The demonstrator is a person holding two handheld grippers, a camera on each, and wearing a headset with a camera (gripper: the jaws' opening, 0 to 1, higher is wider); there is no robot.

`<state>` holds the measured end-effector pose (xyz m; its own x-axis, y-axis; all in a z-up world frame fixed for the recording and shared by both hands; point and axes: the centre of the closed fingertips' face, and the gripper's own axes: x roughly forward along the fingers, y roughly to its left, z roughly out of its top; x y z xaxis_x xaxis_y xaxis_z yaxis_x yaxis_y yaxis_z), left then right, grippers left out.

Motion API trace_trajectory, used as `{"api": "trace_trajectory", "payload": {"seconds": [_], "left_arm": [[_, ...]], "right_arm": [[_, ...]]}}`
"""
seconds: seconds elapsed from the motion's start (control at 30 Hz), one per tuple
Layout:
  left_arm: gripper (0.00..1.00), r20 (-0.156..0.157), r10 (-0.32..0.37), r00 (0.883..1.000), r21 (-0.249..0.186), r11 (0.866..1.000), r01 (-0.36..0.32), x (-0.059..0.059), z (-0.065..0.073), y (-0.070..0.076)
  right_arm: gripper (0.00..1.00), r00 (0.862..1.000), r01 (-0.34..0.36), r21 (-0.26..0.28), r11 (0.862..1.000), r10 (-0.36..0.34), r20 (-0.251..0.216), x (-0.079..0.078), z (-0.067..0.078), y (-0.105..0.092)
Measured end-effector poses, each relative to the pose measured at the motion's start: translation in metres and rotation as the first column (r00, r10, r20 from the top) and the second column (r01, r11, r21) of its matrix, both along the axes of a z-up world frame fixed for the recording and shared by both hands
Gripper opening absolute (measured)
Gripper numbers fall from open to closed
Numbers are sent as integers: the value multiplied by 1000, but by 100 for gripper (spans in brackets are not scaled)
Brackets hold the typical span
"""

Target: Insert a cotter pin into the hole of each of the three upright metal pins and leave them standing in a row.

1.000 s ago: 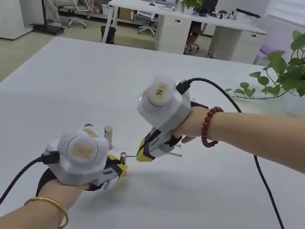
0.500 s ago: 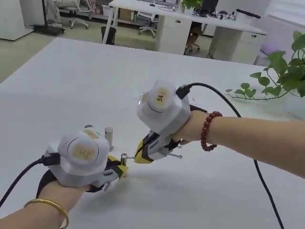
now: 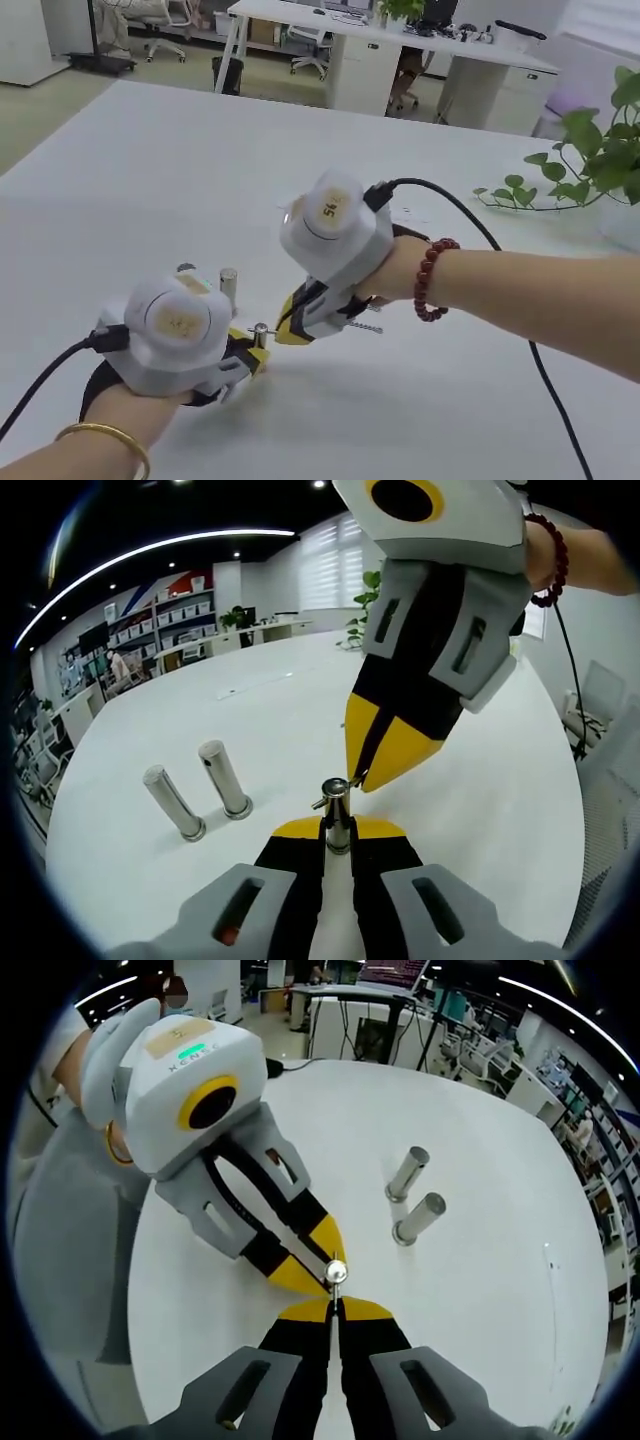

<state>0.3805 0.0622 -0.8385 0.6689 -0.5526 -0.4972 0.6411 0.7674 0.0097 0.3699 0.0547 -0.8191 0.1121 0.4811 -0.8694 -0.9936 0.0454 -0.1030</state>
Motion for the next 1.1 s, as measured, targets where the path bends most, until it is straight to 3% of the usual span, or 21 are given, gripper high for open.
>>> {"api": "trace_trajectory", "payload": {"seconds": [0.17, 0.3, 0.63, 1.1], "left_arm": [[7, -3, 6, 1000, -5, 1000, -6, 0, 0, 0], [7, -4, 12, 1000, -8, 1000, -12, 1, 0, -1], [7, -6, 39, 999, -23, 999, -39, 1, 0, 0], [7, -21, 77, 997, -47, 996, -78, 1, 0, 0]], "right_arm": [[4, 1000, 1, 7, 1000, -1, -1, -1, 0, 1], [11, 1000, 12, 39, 999, -12, -4, 0, 6, 2], [9, 1000, 21, 14, 1000, -21, 2, 1, 4, -9], [5, 1000, 22, 23, 999, -23, 19, 4, 4, -1]]}}
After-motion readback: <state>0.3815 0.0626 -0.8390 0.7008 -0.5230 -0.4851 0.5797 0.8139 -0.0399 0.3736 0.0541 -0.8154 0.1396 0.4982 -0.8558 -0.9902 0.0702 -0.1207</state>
